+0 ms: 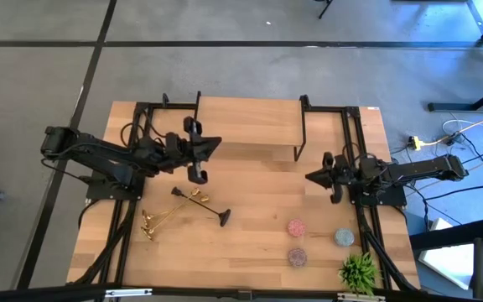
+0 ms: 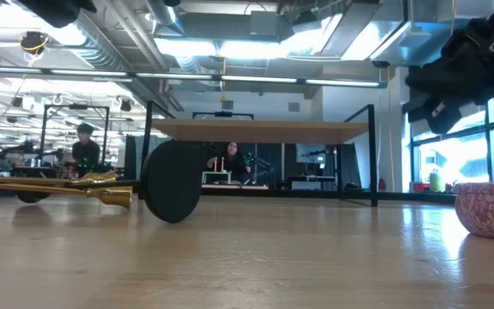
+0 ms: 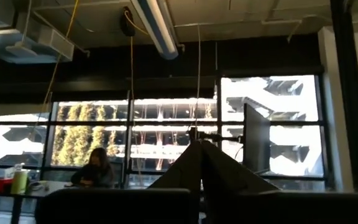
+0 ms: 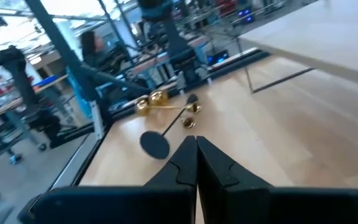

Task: Pick & Place candle stick holders
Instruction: Put the pink scented candle on the shelf

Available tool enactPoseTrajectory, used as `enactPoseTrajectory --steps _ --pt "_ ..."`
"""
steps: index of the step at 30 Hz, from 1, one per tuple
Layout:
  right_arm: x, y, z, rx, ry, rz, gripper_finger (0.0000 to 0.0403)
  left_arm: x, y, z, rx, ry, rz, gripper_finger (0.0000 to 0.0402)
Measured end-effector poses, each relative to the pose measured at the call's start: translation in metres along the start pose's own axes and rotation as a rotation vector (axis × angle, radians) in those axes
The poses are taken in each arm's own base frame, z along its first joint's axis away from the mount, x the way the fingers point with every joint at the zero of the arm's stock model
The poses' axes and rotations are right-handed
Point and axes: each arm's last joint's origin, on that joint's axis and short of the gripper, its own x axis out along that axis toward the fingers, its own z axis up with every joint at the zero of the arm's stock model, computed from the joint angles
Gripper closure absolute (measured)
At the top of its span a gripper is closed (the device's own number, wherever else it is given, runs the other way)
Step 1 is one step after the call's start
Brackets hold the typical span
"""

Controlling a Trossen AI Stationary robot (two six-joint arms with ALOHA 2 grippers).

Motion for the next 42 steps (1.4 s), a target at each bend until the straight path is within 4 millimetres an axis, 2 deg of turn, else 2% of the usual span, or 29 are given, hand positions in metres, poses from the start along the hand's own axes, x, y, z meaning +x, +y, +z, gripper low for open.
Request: enactPoseTrajectory --steps 4,8,12,15,20,23,28,35,38,42 --pt "0.000 0.000 0.006 0.008 -0.089 -0.048 0.0402 0.000 0.002 -0.002 -0.006 0.023 0.066 0.0398" --pt "-0.002 0.004 0.020 0.031 -0.251 -0.048 0.0402 0.000 0.003 -0.002 -0.014 0.026 0.084 0.0398" --pt "-0.007 0.010 0.034 0.058 -0.398 0.002 0.0402 0.000 0.003 -0.002 -0.014 0.027 0.083 0.0398" --pt "-0.008 0.012 0.037 0.127 -0.416 0.076 0.0402 0.000 0.003 -0.003 -0.013 0.029 0.083 0.0398" --pt "-0.009 0.017 0.038 -0.099 -0.408 0.154 0.0396 0.000 0.003 -0.003 -0.011 0.035 0.082 0.0398" --pt "-0.007 0.017 0.036 -0.131 -0.388 0.155 0.0371 0.000 0.003 -0.003 -0.011 0.035 0.082 0.0398" --pt "0.001 0.022 0.030 -0.188 -0.228 0.227 0.0287 0.000 0.003 -0.003 -0.011 0.035 0.082 0.0398" --pt "0.021 0.037 0.035 -0.249 0.062 0.141 0.0168 0.000 0.003 -0.005 -0.007 0.051 0.081 0.0398" --pt "0.031 0.047 0.037 -0.243 0.257 0.099 0.0146 0.000 0.003 -0.006 -0.005 0.058 0.080 0.0398" --pt "0.044 0.064 0.032 -0.230 0.538 0.055 0.0143 0.000 0.003 -0.006 -0.003 0.064 0.079 0.0398"
